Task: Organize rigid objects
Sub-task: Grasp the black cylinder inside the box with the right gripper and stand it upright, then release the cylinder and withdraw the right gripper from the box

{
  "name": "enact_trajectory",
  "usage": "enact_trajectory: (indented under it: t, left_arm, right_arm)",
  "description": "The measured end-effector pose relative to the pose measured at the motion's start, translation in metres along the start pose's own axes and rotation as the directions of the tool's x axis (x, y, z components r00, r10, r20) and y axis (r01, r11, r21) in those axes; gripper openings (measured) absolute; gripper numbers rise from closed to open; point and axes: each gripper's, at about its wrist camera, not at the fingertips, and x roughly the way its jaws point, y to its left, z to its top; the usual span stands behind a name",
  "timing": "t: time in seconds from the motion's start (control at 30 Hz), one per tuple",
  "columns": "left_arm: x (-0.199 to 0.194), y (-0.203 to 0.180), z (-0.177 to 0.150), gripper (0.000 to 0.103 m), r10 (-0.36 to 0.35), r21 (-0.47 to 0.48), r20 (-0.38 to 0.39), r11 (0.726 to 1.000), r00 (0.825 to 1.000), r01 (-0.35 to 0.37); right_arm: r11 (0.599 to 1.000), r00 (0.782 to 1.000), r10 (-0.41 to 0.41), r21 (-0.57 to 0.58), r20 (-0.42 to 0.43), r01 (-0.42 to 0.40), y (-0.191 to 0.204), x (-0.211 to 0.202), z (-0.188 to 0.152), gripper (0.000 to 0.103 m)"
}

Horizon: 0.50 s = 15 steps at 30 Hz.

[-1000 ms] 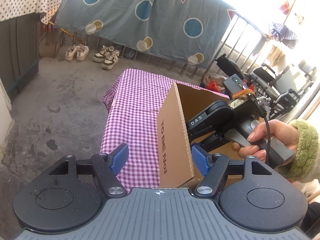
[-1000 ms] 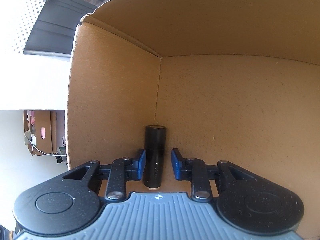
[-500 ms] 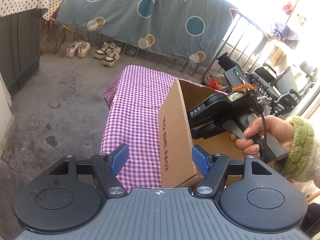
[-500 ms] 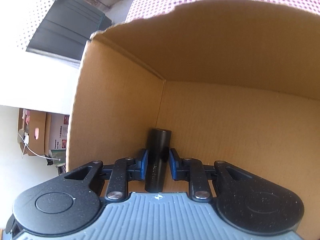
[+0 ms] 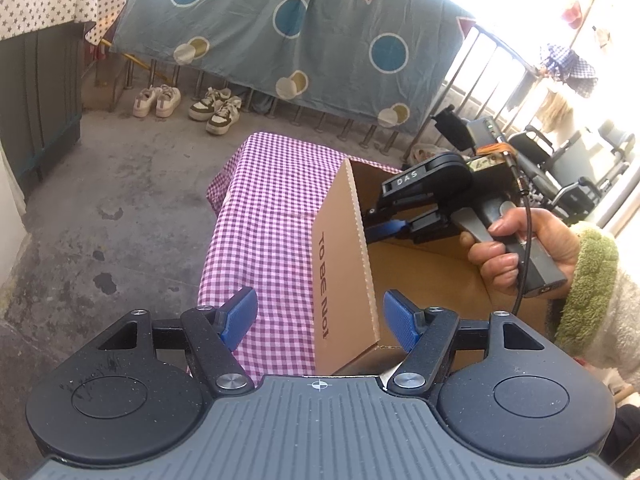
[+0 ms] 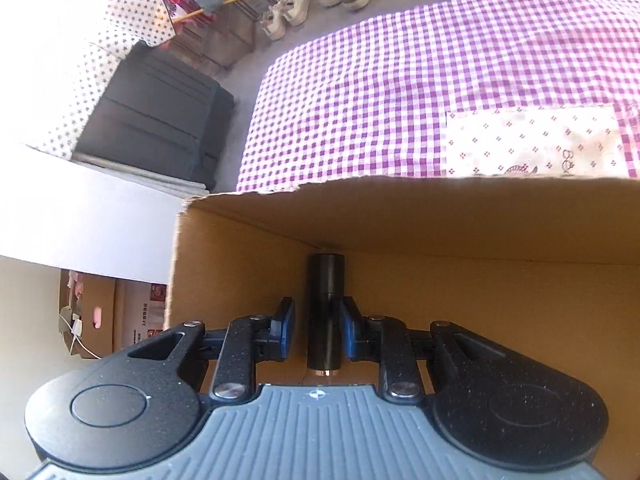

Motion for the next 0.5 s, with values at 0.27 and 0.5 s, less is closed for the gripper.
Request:
enact_trajectory:
  t: [0.27, 0.5]
  left_arm:
    - [-0.019, -0.021, -0.009, 0.070, -0.017, 0.037, 0.017, 0.999, 1.000, 0.017]
    - [-0.027, -0.040, -0.026, 0.070, -0.055, 0.075, -0.010, 0.996, 0.998, 0.056]
  right_arm:
    - [0.992, 0.978, 0.126, -0.007, 0.164, -0.126, -0.008, -0.113, -0.049, 0.026]
    - [0.976, 0.922, 0.207, -0.009, 0.328, -0.216, -0.026, -0.208, -0.132, 0.027]
